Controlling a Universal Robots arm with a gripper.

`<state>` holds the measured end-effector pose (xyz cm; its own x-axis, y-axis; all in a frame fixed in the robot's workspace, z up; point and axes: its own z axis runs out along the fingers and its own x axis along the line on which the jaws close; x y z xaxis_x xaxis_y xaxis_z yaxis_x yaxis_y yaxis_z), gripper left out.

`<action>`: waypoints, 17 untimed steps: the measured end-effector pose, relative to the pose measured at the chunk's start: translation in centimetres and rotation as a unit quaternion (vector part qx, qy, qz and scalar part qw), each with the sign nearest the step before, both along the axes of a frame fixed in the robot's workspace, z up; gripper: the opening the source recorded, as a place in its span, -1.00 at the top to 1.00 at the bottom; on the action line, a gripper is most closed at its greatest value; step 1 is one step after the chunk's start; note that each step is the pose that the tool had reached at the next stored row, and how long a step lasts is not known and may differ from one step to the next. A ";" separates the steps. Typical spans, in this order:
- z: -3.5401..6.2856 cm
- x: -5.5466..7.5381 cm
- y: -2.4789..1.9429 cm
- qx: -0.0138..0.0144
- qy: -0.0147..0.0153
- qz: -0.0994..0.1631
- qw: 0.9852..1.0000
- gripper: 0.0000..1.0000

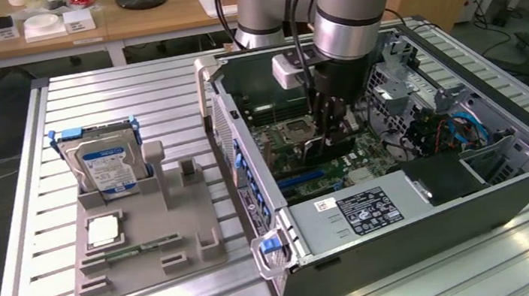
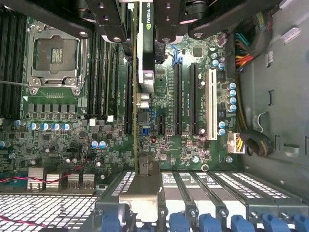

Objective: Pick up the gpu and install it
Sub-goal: 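Insert the gpu into the slot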

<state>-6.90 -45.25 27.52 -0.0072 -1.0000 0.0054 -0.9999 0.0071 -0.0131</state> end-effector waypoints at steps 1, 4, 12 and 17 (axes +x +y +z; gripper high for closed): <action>0.00 0.0 0.00 0.000 0.000 0.000 1.000 0.47; 0.00 0.0 0.00 0.000 0.000 0.000 1.000 0.47; -0.02 -0.2 0.01 0.000 0.000 0.000 1.000 0.47; -0.04 -0.4 0.01 0.000 0.000 0.000 1.000 0.47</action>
